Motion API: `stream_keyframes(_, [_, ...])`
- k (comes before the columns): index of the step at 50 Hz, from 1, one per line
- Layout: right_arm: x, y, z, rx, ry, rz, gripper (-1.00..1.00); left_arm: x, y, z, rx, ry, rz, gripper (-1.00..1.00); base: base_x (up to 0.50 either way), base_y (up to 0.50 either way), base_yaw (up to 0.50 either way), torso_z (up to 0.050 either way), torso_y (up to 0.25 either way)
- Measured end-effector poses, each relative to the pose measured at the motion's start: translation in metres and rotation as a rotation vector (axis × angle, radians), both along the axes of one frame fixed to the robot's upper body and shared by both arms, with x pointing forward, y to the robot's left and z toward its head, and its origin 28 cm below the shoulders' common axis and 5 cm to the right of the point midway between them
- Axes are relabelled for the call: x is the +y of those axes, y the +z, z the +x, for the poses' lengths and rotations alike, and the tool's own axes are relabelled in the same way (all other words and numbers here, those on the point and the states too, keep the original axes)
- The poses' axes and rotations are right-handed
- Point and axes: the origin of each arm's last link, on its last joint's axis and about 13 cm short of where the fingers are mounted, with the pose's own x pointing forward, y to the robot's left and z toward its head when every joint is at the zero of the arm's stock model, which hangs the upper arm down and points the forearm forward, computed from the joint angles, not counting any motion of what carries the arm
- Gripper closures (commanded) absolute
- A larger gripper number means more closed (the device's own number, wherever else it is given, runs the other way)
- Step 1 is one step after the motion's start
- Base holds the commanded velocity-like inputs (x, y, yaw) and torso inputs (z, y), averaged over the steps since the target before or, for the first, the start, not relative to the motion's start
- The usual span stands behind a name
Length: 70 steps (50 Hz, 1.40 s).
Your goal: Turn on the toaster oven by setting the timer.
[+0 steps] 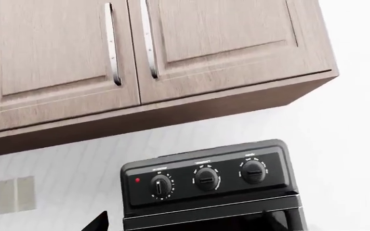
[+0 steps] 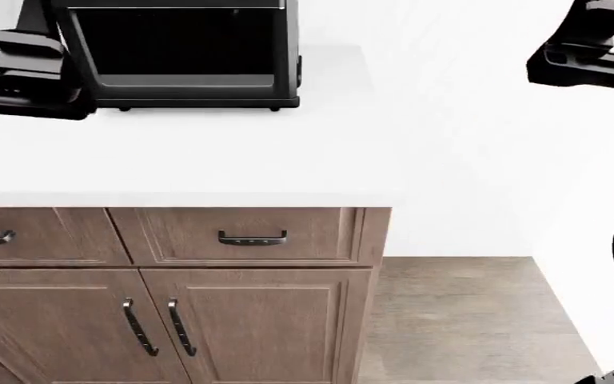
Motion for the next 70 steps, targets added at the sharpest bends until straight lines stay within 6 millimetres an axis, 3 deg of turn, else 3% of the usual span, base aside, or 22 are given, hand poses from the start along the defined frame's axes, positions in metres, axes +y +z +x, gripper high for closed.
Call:
stream_keyframes(11, [-0.015, 0.035, 0.006, 0.038, -0.059, 0.002, -1.0, 0.018, 0.028, -0.013, 0.048, 0.099, 0.034, -1.0, 0.0, 0.0, 0.0, 0.0, 0.0])
stream_keyframes(24, [-0.026, 0.054, 0.019, 0.091, -0.107, -0.002, -1.0, 0.04, 0.044, -0.03, 0.108, 0.191, 0.032, -1.0, 0.0, 0.0, 0.0, 0.0, 0.0])
stream_keyframes(46, [-0.029, 0.055, 0.02, 0.097, -0.131, -0.024, -1.0, 0.049, 0.043, -0.043, 0.13, 0.197, 0.014, -1.0, 0.0, 0.0, 0.0, 0.0, 0.0])
stream_keyframes(70, [-0.029, 0.054, 0.023, 0.144, -0.127, -0.035, -1.0, 0.048, 0.044, -0.045, 0.124, 0.198, -0.035, -1.0, 0.0, 0.0, 0.0, 0.05, 0.0])
